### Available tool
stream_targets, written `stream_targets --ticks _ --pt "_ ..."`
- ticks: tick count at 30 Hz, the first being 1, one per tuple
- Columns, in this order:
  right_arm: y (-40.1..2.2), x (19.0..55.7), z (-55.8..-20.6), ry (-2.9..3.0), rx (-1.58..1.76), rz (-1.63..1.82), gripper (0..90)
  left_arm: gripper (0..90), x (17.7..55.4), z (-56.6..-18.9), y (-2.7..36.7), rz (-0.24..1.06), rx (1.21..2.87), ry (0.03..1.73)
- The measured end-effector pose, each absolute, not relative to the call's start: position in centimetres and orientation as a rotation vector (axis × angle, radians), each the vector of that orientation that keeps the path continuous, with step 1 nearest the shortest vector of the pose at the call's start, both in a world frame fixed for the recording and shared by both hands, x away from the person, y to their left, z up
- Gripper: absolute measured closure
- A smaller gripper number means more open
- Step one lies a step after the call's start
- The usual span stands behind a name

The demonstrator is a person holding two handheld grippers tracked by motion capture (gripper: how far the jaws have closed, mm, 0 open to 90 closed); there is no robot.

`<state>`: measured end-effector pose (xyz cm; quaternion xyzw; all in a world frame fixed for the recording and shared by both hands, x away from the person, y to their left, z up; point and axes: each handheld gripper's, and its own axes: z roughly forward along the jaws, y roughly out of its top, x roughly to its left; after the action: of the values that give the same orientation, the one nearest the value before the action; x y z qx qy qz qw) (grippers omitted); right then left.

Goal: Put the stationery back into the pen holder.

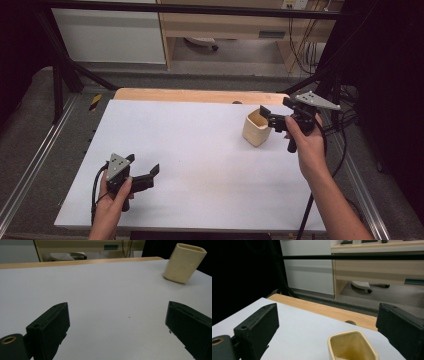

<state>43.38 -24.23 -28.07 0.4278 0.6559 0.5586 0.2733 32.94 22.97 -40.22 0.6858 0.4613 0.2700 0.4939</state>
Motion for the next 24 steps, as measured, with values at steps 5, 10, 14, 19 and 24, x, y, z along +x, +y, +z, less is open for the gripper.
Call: stream_targets --ticks 5,10,14,19,24 --pt "-25.6 41.8 -27.7 1.734 1.132 1.536 6.3 5.1 31.9 -40.2 23.9 0.665 1.687 1.108" --pt "-26.6 40.7 -28.0 1.711 1.135 1.546 4.9 4.9 31.3 -40.8 24.9 0.656 1.661 1.131" --pt "-27.1 40.0 -28.7 1.713 1.140 1.542 2.8 5.1 31.3 -41.1 25.5 0.649 1.650 1.147" --pt "-27.6 39.1 -30.1 1.719 1.151 1.524 3.4 5.0 31.3 -41.3 25.6 0.645 1.651 1.148" --pt "-28.1 38.2 -32.1 1.711 1.171 1.516 6.5 4.9 31.3 -41.4 25.6 0.645 1.661 1.134"
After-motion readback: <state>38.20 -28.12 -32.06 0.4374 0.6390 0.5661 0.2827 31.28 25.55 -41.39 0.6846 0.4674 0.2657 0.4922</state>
